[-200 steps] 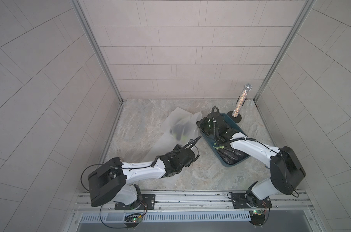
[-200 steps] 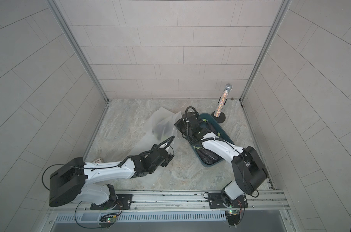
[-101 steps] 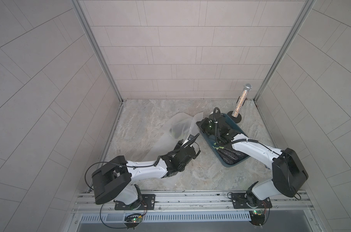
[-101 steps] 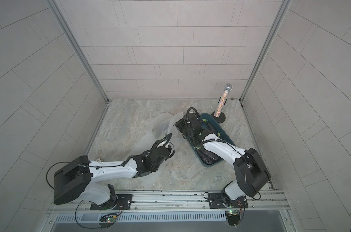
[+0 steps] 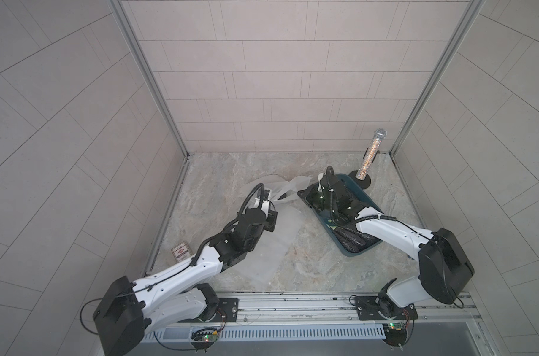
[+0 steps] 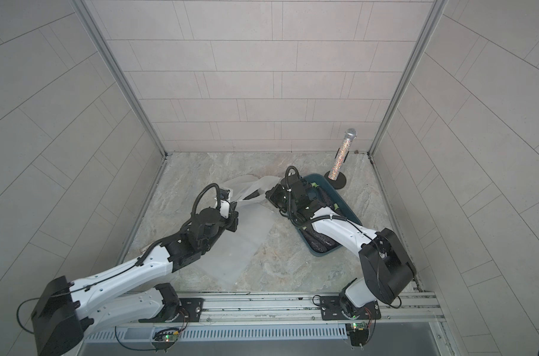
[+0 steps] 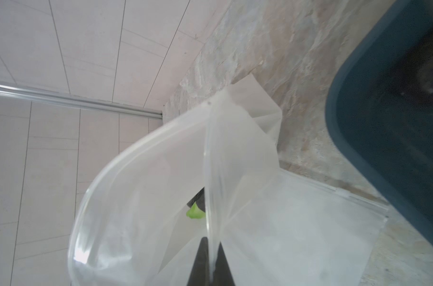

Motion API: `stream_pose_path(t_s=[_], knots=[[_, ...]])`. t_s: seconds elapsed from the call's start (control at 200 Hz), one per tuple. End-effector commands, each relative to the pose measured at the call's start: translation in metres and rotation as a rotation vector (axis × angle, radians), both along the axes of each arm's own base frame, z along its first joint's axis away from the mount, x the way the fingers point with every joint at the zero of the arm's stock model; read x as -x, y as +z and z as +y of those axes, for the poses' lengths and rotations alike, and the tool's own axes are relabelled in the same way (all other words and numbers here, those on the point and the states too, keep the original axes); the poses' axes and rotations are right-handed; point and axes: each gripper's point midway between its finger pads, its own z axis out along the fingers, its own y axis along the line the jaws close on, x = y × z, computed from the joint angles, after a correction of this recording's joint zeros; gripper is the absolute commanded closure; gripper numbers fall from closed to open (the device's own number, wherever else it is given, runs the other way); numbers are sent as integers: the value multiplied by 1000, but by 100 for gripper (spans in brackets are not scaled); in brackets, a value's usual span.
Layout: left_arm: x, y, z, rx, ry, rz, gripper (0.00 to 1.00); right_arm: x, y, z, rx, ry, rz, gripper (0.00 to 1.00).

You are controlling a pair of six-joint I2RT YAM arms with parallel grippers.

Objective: Place the eggplant in a zip-top bag and seal the zipper
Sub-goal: Zip the zipper on the zipper food storage bag.

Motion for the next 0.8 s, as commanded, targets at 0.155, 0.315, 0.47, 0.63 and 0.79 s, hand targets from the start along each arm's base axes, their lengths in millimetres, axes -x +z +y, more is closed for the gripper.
stream_pose_path(t_s=[0.155,0.315,0.47,0.63,0.79], knots=[[8,32,17,10,-181,195,100,17,46,6,155,247,-248,81],[12,35,13,25,-279,241,100,28,63,10,226,373,-309,75],[28,43,-2,36,-435,266,100,45,88,1,343,462,-463,68],[31,39,-6,13,-501,305,100,71,128,-2,427,566,-683,64],[33,47,-14,30,-564,316,100,97,143,22,527,722,-924,63]])
